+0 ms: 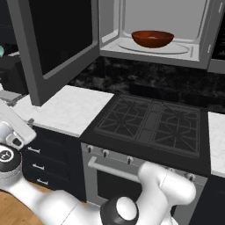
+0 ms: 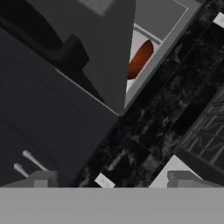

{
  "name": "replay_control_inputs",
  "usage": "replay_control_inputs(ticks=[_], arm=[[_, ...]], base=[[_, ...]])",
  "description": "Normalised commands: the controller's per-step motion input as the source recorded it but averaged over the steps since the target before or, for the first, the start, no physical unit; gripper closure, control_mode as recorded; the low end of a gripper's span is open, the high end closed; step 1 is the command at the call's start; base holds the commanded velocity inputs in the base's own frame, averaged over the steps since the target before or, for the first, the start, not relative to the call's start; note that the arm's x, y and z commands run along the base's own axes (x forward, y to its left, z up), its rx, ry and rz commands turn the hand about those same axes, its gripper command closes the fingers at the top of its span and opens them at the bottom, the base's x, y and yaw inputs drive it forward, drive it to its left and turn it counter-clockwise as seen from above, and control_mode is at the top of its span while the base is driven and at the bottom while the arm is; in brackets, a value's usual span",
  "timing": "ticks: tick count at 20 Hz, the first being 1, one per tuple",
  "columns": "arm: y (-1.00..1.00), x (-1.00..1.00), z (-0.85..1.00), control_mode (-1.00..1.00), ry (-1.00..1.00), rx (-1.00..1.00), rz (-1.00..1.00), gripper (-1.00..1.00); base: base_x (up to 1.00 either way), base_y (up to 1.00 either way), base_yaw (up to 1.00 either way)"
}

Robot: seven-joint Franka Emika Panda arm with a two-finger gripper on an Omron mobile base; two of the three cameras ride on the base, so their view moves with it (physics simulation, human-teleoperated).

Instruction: Pick the sweet potato from the sink and place it in the bowl. Then pick the bowl and place it in the microwave. Then close the microwave door and press the start button.

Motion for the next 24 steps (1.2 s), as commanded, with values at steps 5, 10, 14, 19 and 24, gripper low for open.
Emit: replay_control_inputs(ticks=[5,10,14,19,24], arm=[[-0.03,0.17,0.15,-1.00,-0.11,0.00,0.00,-1.00],[-0.01,0.00,0.20,-1.00,-0.21,0.00,-0.06,-1.00],[-0.23,0.05,0.02,-1.00,-0.20,0.00,-0.12,-1.00],[-0.54,0.40,0.00,-1.00,-0.09,0.05,-0.08,-1.00],[-0.61,0.29,0.01,-1.00,-0.10,0.07,0.00,-1.00]], base=[[0.00,0.00,0.00],[0.00,0.00,0.00],[0.00,0.00,0.00],[0.00,0.00,0.00],[0.00,0.00,0.00]])
